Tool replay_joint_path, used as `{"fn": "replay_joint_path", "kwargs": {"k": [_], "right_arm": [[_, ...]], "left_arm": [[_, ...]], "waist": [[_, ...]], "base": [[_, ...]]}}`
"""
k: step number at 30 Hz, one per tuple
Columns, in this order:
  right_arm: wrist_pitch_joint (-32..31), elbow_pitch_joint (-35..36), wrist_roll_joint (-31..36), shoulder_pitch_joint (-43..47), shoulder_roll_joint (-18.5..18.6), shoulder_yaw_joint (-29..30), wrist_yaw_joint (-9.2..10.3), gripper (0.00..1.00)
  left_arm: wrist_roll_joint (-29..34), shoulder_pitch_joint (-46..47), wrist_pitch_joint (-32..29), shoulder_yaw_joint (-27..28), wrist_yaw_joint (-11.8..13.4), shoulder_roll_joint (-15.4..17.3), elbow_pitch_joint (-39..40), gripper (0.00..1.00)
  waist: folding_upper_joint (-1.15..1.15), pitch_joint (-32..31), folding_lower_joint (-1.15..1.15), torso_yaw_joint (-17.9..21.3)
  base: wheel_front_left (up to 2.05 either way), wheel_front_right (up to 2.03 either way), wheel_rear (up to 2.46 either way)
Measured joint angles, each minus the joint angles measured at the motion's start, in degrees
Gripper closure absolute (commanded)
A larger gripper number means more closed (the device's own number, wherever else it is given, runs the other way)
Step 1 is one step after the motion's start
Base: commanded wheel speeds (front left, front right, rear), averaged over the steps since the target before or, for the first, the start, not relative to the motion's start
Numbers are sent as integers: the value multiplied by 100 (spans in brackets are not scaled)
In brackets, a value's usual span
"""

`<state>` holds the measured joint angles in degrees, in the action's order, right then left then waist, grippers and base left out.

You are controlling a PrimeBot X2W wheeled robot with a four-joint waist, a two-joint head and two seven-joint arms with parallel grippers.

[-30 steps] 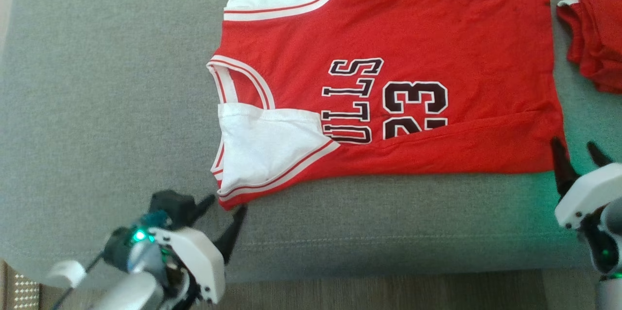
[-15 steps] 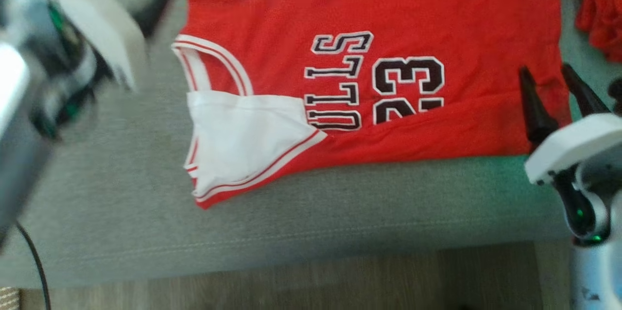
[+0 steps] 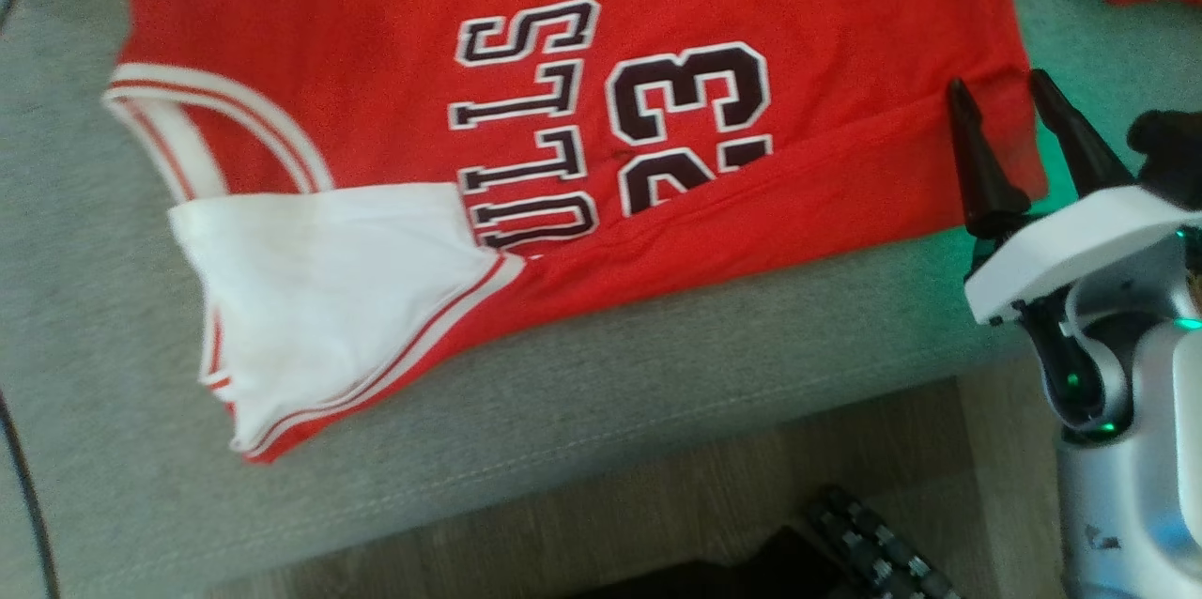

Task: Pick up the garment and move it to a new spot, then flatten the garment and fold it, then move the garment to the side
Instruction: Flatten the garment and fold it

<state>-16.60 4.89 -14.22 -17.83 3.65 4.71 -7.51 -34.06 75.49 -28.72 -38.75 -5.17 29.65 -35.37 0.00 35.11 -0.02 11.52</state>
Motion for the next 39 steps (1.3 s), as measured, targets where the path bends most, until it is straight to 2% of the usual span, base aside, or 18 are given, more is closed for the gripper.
{"fn": "replay_joint_path", "kwargs": {"k": [9, 16, 25, 30, 31, 32, 36, 39], "right_arm": [[227, -209, -119, -79, -44, -74, 0, 0], [300, -270, -144, -112, -57, 18, 0, 0], [404, -383, -250, -311, -71, -178, 0, 0], [452, -433, -299, -310, -73, -152, 0, 0], [452, -436, -299, -310, -73, -141, 0, 0], [452, -436, -299, -310, -73, -137, 0, 0], [452, -437, -298, -316, -74, -137, 0, 0], [448, -470, -288, -444, -74, -167, 0, 0]], "left_arm": [[265, 413, -252, -391, -172, 23, -871, 0], [213, 530, -343, -682, -197, 130, -935, 0], [141, 759, -293, -832, -198, 303, -1093, 0], [-196, 797, -533, -1024, -196, 374, -1063, 0], [-292, 797, -653, -1094, -196, 399, -1010, 60], [-396, 796, -753, -1157, -196, 417, -934, 100], [-567, 782, -842, -1389, -197, 468, -736, 100], [-474, 777, -398, -1492, -230, 591, -669, 100]], "waist": [[0, 241, 1, 349], [0, 238, 2, 346], [0, 327, 2, 593], [0, 302, 2, 678], [0, 285, 2, 687], [0, 268, 2, 693], [0, 216, 2, 696], [0, 151, 1, 681]], "base": [[0, 0, 0], [0, 0, 0], [0, 0, 0], [0, 0, 0], [0, 0, 0], [0, 0, 0], [0, 0, 0], [0, 0, 0]]}}
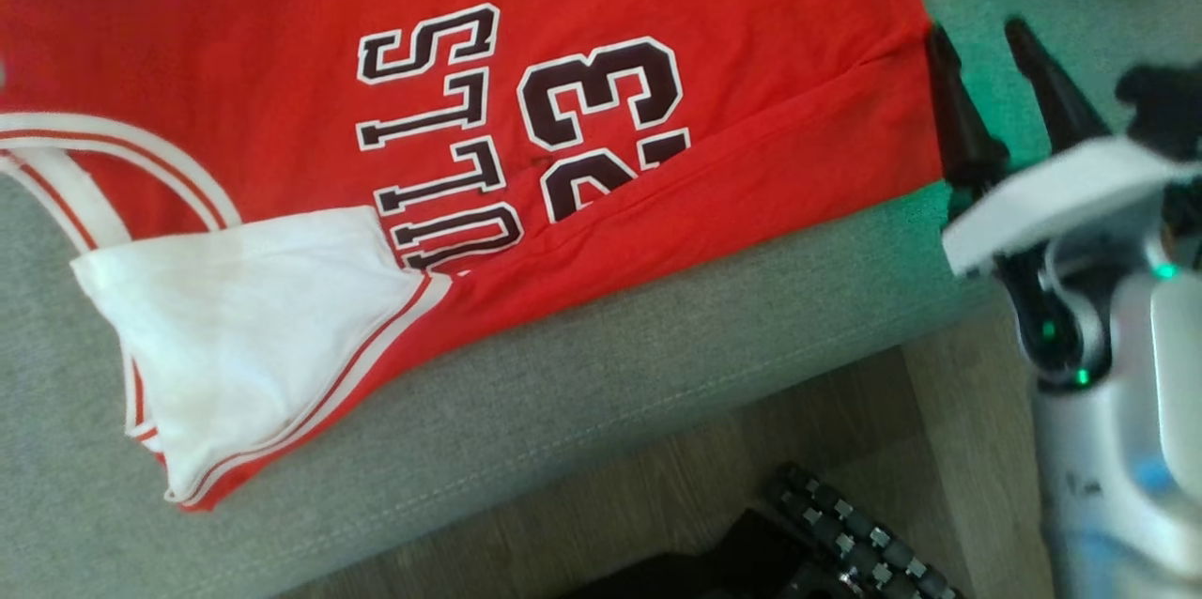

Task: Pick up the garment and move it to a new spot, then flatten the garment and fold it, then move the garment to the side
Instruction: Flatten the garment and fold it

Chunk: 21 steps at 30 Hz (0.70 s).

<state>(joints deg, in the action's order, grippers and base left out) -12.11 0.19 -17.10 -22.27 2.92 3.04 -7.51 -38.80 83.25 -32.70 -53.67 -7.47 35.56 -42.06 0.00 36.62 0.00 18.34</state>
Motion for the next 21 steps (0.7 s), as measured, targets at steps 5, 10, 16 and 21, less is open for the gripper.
{"fn": "replay_joint_path", "kwargs": {"k": [5, 10, 16, 21], "right_arm": [[-238, -454, -70, -918, -1, -78, 0, 0], [-910, -1834, 49, -2388, 2, -59, 0, 0], [-1421, -3632, -179, -3761, 15, 260, 0, 0], [-1845, -4867, -183, -4778, 29, 554, 0, 0]], "left_arm": [[244, 3, 956, 3, -2, 10, -159, 100], [394, 17, 1537, -90, -3, -165, -394, 100], [392, 44, 1699, -204, -7, -391, -489, 100], [390, 166, 1728, -371, -10, -486, -533, 100]], "waist": [[0, -177, 0, -31], [0, -327, 0, -186], [0, -316, 0, -417], [0, -229, 0, -589]], "base": [[0, 0, 0], [0, 0, 0], [0, 0, 0], [0, 0, 0]]}}
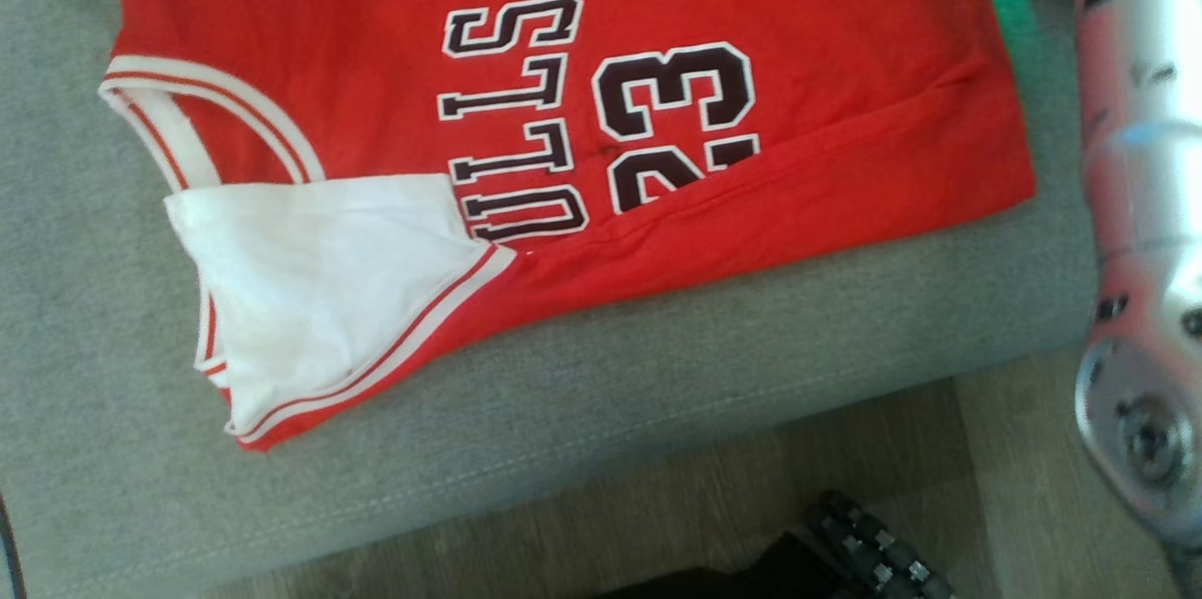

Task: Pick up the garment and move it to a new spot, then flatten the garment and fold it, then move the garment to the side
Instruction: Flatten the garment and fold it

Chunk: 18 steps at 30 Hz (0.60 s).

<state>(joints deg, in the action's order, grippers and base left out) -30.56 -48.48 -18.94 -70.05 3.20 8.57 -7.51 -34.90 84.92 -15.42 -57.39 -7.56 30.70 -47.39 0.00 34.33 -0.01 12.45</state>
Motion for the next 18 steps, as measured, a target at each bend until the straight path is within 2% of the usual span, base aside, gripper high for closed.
{"fn": "replay_joint_path", "kwargs": {"k": [4, 6, 8, 9, 10, 13, 18], "right_arm": [[-141, -675, 542, -544, 13, 337, 0, 0], [-180, -942, 744, -743, 35, 487, 0, 9], [-225, -1150, 983, -901, 43, 552, 0, 41], [-232, -1244, 1068, -971, 43, 572, 0, 73], [-244, -1336, 1128, -1039, 42, 598, 0, 100], [-183, -1507, 1265, -1166, 42, 704, 0, 100], [310, -1604, 1390, -1311, 42, 815, 0, 100]], "left_arm": [[-23, 124, 41, -149, -1, -40, 8, 100], [-107, 138, 49, -214, -1, -53, 13, 100], [-153, 142, 66, -313, -1, -52, 11, 100], [-168, 143, 74, -332, -1, -52, 11, 100], [-191, 149, 90, -354, -1, -52, 11, 100], [-236, 208, 123, -450, -2, -53, 2, 100], [-258, 342, 534, -478, -1, -54, -40, 100]], "waist": [[0, 50, 0, -121], [0, 68, 0, -183], [0, 86, 0, -231], [0, 95, 0, -250], [0, 103, 0, -268], [0, 118, 0, -305], [0, 123, 0, -350]], "base": [[0, 0, 0], [0, 0, 0], [0, 0, 0], [0, 0, 0], [0, 0, 0], [0, 0, 0], [0, 0, 0]]}}
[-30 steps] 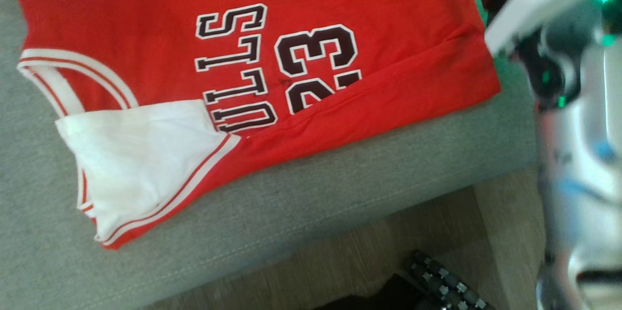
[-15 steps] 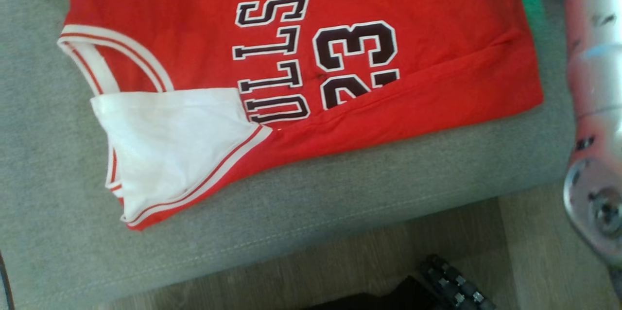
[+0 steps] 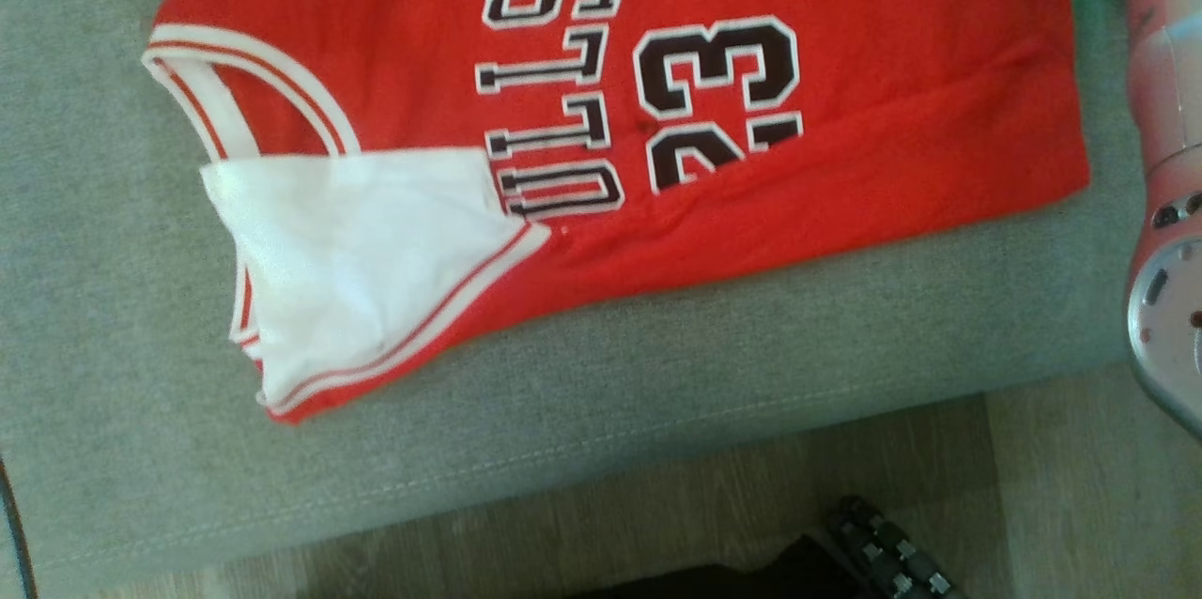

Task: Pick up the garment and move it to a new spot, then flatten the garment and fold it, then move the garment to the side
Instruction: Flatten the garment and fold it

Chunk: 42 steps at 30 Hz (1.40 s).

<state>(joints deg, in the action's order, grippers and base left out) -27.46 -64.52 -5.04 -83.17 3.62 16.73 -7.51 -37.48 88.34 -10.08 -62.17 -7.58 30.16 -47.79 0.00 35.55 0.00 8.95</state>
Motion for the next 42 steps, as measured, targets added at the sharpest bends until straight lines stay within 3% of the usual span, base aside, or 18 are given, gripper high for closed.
{"fn": "replay_joint_path", "kwargs": {"k": [9, 17, 24, 28, 32, 42], "right_arm": [[996, -34, -257, -111, 77, -5, 0, 100], [1091, 37, -844, -72, 231, -599, 0, 100], [999, 694, -1675, 616, 660, -1339, 0, 100], [786, 1254, -2146, 1287, 980, -1757, 0, 100], [630, 1782, -2501, 1884, 1292, -1961, 0, 100], [466, 2907, -2889, 3081, 1631, -1992, 0, 100]], "left_arm": [[167, 365, 1123, 138, 188, -21, -230, 100], [38, 236, 1484, 172, 142, -69, -210, 100], [-196, -542, 1861, 166, 115, 209, 642, 100], [-588, -1147, 1897, 210, 242, 493, 1497, 100], [-888, -1811, 1769, 216, 537, 896, 2532, 100], [-1345, -3145, 1419, 227, 1661, 1967, 4941, 100]], "waist": [[0, -28, 0, -106], [0, -191, 1, -221], [0, -435, 1, -394], [0, -587, 1, -492], [0, -698, 1, -569], [0, -791, 1, -690]], "base": [[0, 0, 0], [0, 0, 0], [0, 0, 0], [0, 0, 0], [0, 0, 0], [0, 0, 0]]}}
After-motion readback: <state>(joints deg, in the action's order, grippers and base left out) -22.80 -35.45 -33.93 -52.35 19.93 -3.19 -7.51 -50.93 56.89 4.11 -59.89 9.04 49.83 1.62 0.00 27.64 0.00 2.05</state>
